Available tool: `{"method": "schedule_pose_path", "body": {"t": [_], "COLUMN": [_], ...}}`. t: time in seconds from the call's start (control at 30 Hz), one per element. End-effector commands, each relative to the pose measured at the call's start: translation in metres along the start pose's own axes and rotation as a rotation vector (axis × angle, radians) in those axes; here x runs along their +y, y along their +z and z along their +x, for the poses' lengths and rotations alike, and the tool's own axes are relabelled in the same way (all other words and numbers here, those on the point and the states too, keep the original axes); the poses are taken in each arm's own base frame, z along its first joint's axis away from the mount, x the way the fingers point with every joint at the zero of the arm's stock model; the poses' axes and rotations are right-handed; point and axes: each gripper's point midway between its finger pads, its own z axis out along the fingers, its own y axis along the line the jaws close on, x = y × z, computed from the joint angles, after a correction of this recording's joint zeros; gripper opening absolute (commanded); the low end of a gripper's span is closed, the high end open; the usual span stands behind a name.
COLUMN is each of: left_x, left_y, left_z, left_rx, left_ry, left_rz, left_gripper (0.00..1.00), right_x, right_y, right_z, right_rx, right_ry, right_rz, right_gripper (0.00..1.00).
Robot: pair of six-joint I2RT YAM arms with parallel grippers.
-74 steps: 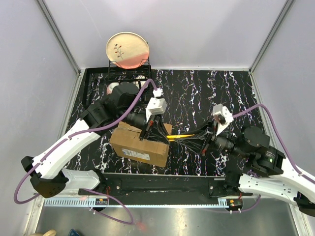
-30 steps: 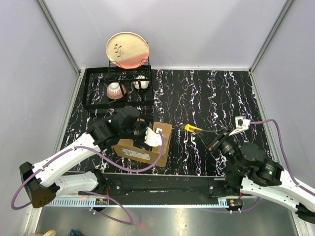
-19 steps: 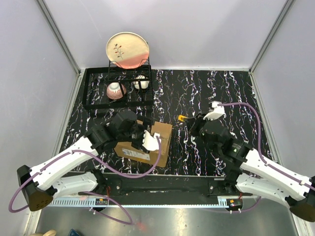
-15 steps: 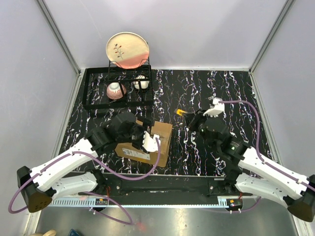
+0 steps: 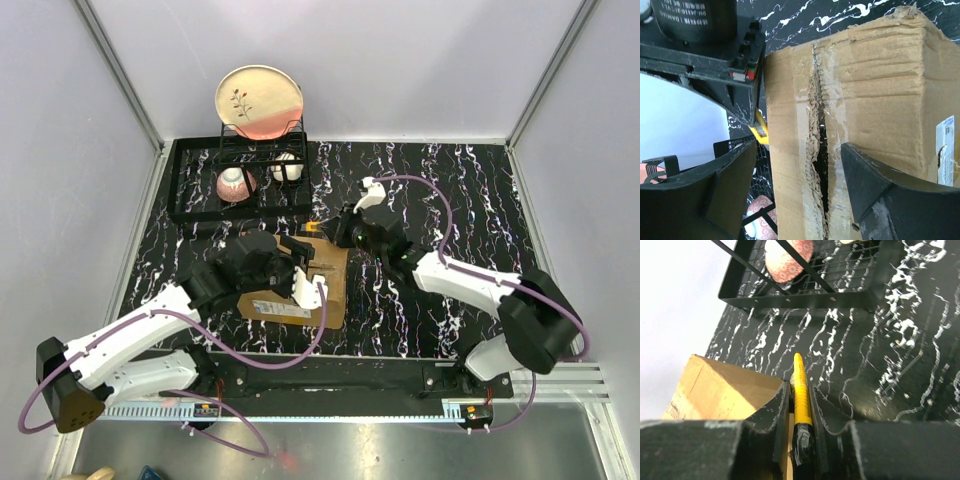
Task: Unpack the express box
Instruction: Cut the express box at the center of the board.
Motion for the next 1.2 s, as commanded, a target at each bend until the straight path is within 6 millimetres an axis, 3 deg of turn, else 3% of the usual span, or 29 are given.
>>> {"method": "schedule_pose_path", "body": {"t": [0.0, 0.17, 0.4, 0.73, 0.83, 0.87, 1.0, 1.07, 1.1, 1.17], "left_x": [-0.027, -0.032, -0.036, -0.035, -0.042, -0.044, -0.054, -0.057, -0.061, -0.062], "left_y": [-0.002, -0.007, -0.009, -0.003, -0.007, -0.009, -0.019, -0.022, -0.023, -0.024], "left_z": [0.021, 0.019, 0.024, 0.024, 0.013, 0.010, 0.001, -0.002, -0.004, -0.004], "left_rx": [0.081, 0.073, 0.090, 0.083, 0.030, 0.019, -0.033, -0.053, -0.064, -0.067], "left_ry": [0.000, 0.001, 0.011, 0.041, 0.033, 0.033, 0.067, 0.075, 0.079, 0.082], "left_rz": [0.091, 0.104, 0.109, 0.117, 0.164, 0.169, 0.211, 0.226, 0.240, 0.245], "left_gripper": [0.74, 0.73, 0.72, 0.70, 0.69, 0.69, 0.69, 0.69, 0.69, 0.69], "right_x": [0.056, 0.060, 0.045, 0.035, 0.018, 0.014, 0.009, 0.005, 0.010, 0.003], "right_y": [0.009, 0.004, -0.015, -0.034, -0.031, -0.031, -0.018, -0.005, 0.000, 0.015], "right_z": [-0.013, 0.000, 0.027, 0.052, 0.032, 0.017, -0.018, -0.013, -0.019, -0.010], "right_rx": [-0.005, 0.026, 0.101, 0.178, 0.105, 0.052, -0.038, -0.028, -0.051, -0.034], "right_ry": [0.029, 0.031, 0.092, 0.198, 0.135, 0.094, 0.052, 0.041, 0.043, 0.037], "right_rz": [-0.264, -0.321, -0.312, -0.280, -0.175, -0.148, -0.115, -0.104, -0.123, -0.111], "right_gripper": [0.00, 0.00, 0.00, 0.00, 0.00, 0.00, 0.00, 0.00, 0.00, 0.00]}}
